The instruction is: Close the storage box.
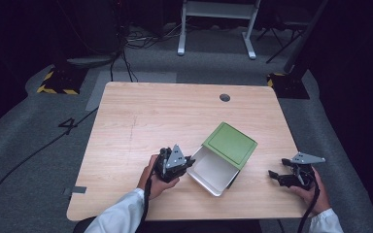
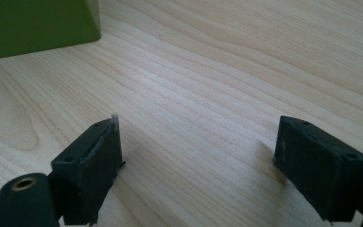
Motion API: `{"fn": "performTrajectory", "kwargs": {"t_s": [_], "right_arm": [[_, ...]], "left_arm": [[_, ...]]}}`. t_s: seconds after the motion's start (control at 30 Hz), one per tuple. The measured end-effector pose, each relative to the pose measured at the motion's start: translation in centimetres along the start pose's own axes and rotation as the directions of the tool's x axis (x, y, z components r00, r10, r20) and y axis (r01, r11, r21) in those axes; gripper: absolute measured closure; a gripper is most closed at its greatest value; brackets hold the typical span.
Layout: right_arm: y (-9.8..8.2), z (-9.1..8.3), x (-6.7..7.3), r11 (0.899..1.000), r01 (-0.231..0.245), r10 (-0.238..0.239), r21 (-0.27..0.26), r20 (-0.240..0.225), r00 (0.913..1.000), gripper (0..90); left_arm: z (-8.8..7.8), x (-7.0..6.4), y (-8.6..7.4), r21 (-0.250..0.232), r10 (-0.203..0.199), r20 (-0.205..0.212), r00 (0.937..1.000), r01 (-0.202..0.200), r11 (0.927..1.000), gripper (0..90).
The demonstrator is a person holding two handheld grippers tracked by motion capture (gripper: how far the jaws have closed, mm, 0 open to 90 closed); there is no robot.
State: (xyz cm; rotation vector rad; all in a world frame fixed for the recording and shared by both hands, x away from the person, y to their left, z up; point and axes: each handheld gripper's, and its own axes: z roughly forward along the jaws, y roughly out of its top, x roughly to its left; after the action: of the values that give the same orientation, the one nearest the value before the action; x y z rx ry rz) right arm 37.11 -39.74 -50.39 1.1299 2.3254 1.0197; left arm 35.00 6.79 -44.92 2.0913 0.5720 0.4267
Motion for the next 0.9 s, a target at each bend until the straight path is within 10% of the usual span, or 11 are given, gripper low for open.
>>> {"fn": "performTrajectory", "kwargs": {"t_s": [0.77,0.9], "right_arm": [[0.0,0.0,0.0,1.000,0.001,-0.001,0.001,0.000,1.0000,15.7],[0.0,0.0,0.0,1.000,0.001,-0.001,0.001,0.000,1.0000,15.7]], "left_arm": [[3.9,-0.2,3.0,0.017,-0.039,-0.100,0.9943,0.041,0.9990,86.0],[4.3,-0.7,3.2,0.014,-0.016,-0.107,0.9941,0.018,0.9997,63.5]]}}
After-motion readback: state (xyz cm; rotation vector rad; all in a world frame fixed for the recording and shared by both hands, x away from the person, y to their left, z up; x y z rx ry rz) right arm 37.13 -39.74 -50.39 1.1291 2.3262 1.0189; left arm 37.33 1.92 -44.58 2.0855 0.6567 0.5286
